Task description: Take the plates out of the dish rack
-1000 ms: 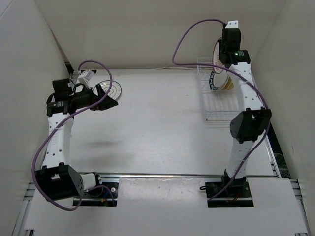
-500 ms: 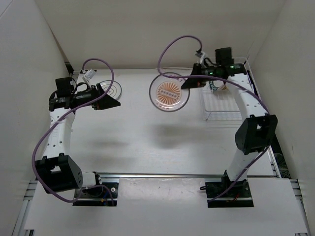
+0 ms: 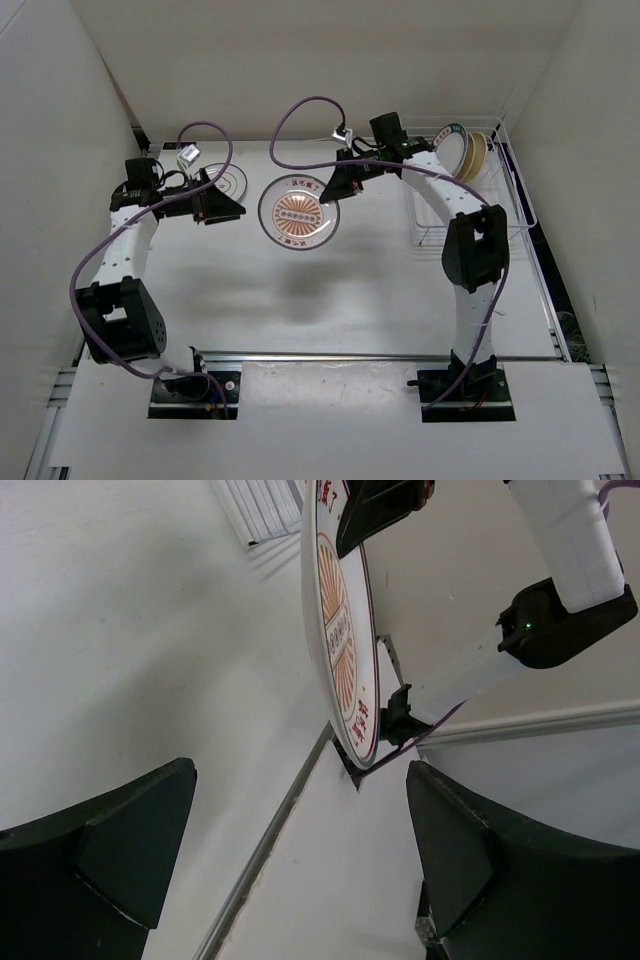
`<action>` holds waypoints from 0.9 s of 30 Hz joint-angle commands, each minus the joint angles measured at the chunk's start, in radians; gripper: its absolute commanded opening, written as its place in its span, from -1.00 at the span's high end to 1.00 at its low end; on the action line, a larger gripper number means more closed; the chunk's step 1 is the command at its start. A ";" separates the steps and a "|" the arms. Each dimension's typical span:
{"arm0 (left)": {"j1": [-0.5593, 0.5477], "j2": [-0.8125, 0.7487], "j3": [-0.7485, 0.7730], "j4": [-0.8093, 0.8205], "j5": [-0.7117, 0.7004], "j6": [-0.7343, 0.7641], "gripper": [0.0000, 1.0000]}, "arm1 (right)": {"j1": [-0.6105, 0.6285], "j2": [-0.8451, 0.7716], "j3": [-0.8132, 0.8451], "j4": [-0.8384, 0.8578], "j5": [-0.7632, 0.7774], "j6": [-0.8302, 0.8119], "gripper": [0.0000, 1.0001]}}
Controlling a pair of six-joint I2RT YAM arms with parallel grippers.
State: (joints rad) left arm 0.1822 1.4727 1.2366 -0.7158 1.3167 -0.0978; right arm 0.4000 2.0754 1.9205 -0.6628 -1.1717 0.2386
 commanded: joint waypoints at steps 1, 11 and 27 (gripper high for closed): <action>0.000 0.012 0.006 -0.002 0.058 0.000 -0.93 | 0.032 0.027 0.067 0.072 -0.091 0.051 0.99; -0.009 0.070 0.015 -0.002 0.058 0.000 -0.85 | 0.097 0.127 0.158 0.121 -0.100 0.093 0.99; -0.066 0.147 0.054 0.016 0.027 0.000 0.80 | 0.117 0.178 0.207 0.140 -0.100 0.113 0.91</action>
State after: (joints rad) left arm 0.1192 1.6318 1.2533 -0.7250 1.2724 -0.1165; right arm 0.5121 2.2539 2.0800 -0.5598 -1.1904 0.3477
